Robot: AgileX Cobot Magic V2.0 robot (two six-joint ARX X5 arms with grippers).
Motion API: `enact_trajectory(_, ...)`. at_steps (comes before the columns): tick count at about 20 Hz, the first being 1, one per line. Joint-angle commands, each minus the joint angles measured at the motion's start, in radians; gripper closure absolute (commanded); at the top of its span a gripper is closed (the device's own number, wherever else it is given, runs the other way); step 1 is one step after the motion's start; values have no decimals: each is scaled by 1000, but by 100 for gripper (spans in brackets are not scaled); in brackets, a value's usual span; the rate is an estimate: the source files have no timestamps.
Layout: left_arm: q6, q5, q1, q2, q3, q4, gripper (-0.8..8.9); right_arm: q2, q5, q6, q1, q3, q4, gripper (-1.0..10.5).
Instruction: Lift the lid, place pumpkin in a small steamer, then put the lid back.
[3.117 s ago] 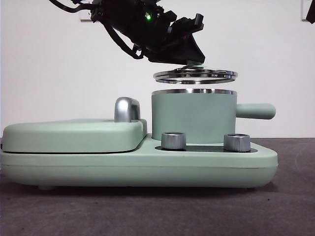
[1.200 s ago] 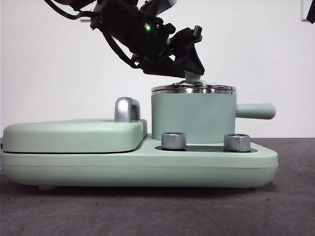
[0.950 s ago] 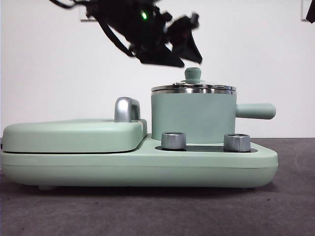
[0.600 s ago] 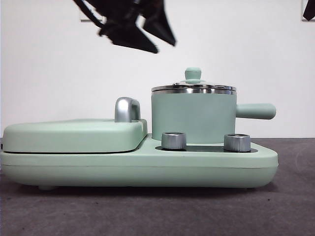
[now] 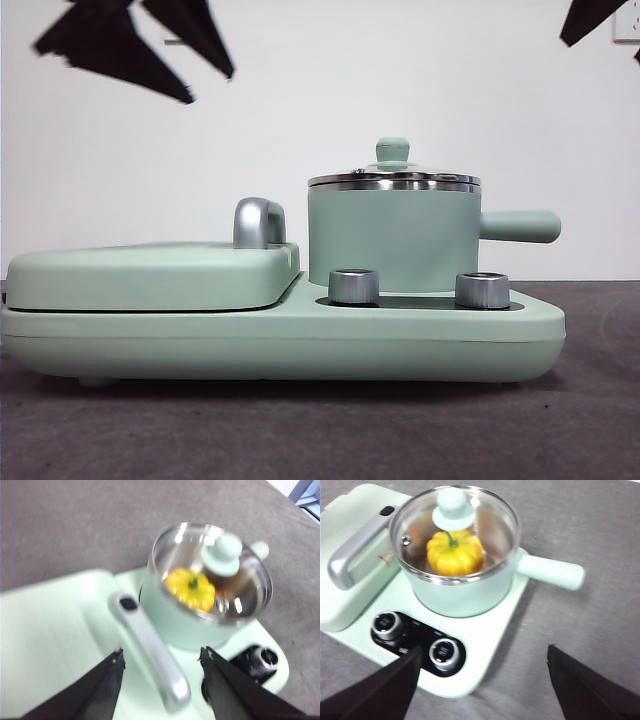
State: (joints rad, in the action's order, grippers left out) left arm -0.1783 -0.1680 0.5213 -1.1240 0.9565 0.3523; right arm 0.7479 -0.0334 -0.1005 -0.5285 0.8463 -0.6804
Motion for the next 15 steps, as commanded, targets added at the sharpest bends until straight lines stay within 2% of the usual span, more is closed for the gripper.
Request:
enact_trajectory(1,-51,31,2,63,-51,0,560,27,19,11,-6,4,24,560)
enact_trajectory(6,-104,47,2,189,-147,19,560,69,58,16,-7,4,56,560)
enact_trajectory(15,-104,81,2,235,-161,148,563,89,109,11,-7,4,47,560)
